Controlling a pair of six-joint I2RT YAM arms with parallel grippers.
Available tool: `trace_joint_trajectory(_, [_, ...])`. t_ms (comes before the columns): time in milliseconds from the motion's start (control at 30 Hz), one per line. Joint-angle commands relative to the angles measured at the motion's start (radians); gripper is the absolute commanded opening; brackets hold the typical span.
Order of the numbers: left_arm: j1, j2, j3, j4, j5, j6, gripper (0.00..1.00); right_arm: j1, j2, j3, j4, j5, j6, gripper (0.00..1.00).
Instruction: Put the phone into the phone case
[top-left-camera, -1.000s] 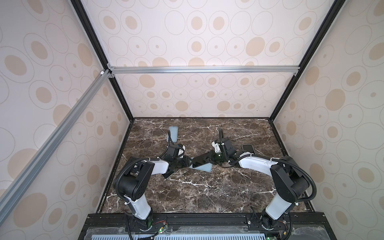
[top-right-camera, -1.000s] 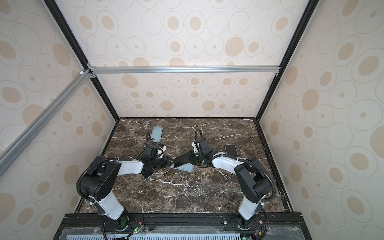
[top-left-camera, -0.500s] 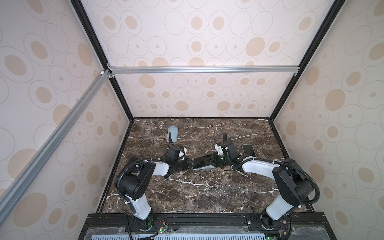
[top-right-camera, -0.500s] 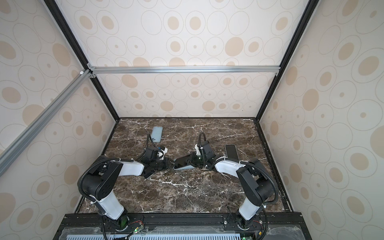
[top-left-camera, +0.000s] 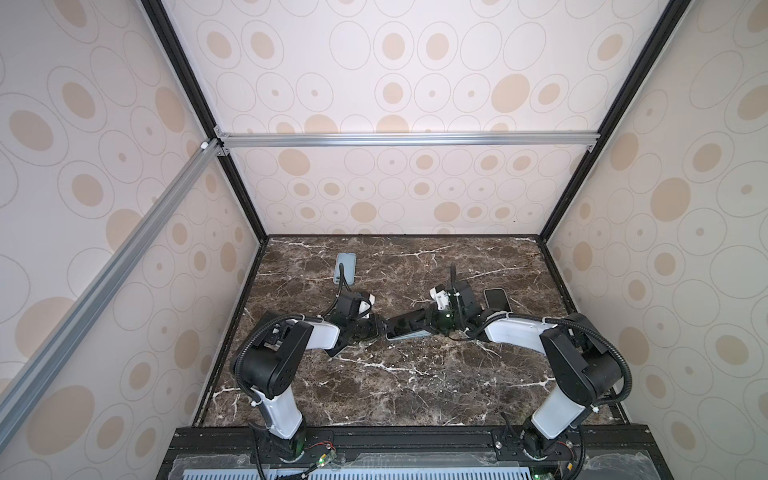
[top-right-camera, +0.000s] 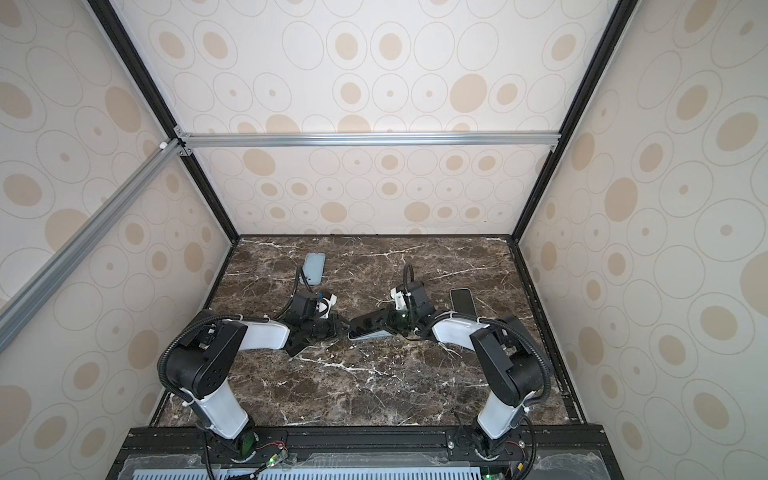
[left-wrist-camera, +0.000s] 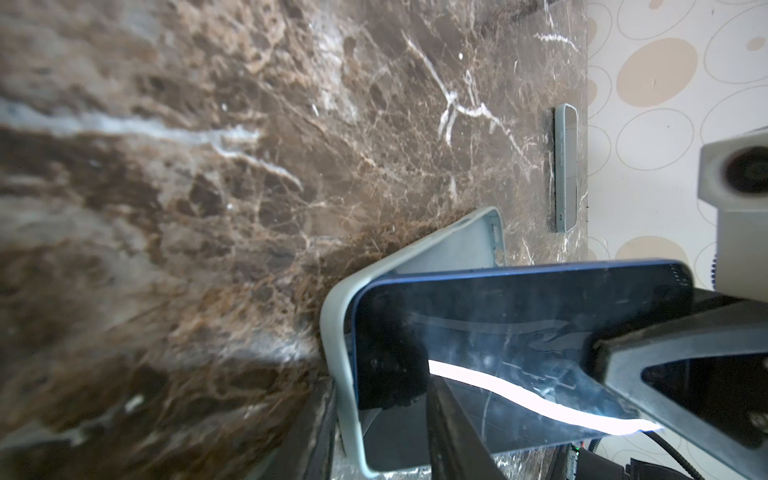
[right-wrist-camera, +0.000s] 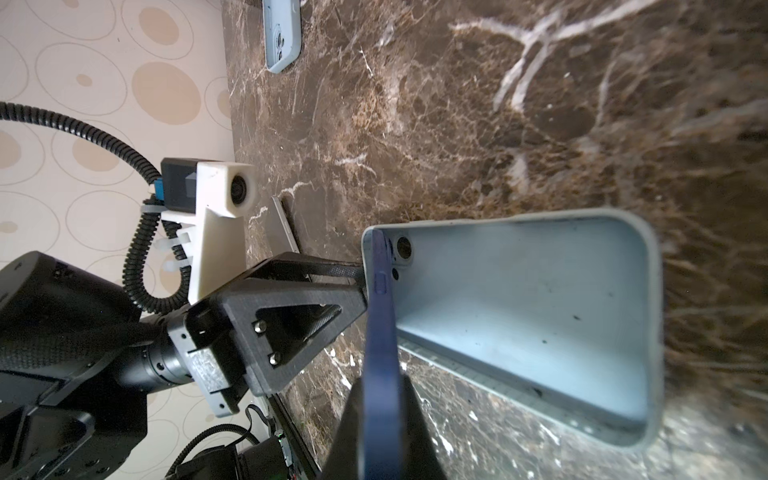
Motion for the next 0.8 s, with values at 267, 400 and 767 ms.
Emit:
trace_joint_trajectory(267, [-0.013,0.021,0.043,0.040,0.040,0.022,0.36,-0.020,0.072,-0.065,-0.047,-0.061,-0.011,0.00])
trace_joint_trajectory(400, [-0.013,0.027,0.046,0.044,0.048,0.022,0.36,-0.042,0.089,-0.079,-0.037,-0.061,-0.016,0.00])
trace_joint_trajectory(767, [-0.013,0.046,0.063,0.033,0.055,0.040,0.36,-0.083,0.207,-0.090,0.029,-0.127,-0.019,0.00])
